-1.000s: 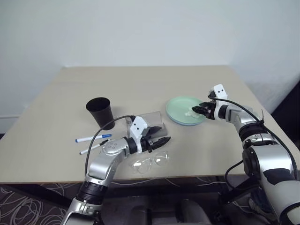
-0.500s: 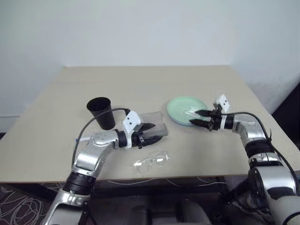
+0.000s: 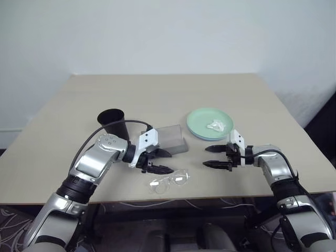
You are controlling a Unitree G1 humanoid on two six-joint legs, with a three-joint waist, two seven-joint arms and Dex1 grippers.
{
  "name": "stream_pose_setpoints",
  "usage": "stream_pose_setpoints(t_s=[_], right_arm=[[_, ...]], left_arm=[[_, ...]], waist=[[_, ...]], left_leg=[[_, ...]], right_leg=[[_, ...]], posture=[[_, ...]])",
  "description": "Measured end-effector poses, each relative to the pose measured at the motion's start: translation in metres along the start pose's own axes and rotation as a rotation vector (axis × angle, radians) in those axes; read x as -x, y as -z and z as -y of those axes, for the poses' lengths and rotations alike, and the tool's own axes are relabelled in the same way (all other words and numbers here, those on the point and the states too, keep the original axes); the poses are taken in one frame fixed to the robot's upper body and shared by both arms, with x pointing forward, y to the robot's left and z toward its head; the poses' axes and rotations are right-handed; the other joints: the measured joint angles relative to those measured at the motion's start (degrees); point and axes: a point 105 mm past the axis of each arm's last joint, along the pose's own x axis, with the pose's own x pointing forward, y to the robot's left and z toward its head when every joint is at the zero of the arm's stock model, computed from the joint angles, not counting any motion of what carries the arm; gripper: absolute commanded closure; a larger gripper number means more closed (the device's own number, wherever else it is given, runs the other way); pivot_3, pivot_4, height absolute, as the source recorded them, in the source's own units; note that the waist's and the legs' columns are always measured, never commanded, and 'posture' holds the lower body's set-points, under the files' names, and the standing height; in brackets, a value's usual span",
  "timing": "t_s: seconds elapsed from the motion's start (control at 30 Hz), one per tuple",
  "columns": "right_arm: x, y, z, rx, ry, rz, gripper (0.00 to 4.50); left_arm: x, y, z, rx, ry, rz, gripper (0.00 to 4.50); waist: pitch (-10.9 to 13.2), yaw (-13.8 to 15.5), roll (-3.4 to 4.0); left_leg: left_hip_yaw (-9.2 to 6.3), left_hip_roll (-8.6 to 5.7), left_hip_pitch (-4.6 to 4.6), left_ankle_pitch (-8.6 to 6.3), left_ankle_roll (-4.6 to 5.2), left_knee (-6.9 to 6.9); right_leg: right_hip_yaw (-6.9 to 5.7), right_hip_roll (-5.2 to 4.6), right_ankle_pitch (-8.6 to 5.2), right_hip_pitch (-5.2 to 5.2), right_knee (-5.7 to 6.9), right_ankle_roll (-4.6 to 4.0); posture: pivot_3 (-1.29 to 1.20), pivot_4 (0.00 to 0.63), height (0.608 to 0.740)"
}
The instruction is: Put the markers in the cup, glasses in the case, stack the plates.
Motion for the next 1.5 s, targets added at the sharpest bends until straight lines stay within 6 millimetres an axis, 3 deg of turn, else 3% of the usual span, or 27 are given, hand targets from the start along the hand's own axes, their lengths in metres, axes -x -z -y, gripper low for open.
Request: stream_pose_setpoints(t_s=[0.6,1.13,1.5], right_arm=[[-0.018,0.003,0.0,0.008,0.085,0.058,1.04],[-0.017,0.004,0.002,0.015,0.11,0.059,1.04],[-0.007,-0.006,-0.011,-0.031,0.01,0.102,1.04]], left_arm=[[0.001,0.02,0.012,0.11,0.182,-0.178,1.34],[-0.013,0.027,0.013,0.141,0.227,-0.216,1.34],[-0.019,0.031,0.011,0.157,0.23,-0.221,1.34]], waist=[[0.0,0.06,-0.02],[0.0,0.07,-0.03],[-0.01,0.17,-0.04]], left_leg=[[-0.03,0.0,-0.02,0.0,0.01,0.01],[-0.04,0.0,-0.02,0.01,0.01,0.04],[-0.07,-0.01,-0.03,0.0,0.01,0.06]], right_leg=[[0.01,0.01,0.0,-0.01,0.01,0.0],[0.02,0.03,0.0,0.0,0.03,0.0],[0.03,0.02,0.0,0.01,0.02,0.0]], posture=[[0.0,0.0,0.721],[0.0,0.0,0.721],[0.0,0.0,0.721]])
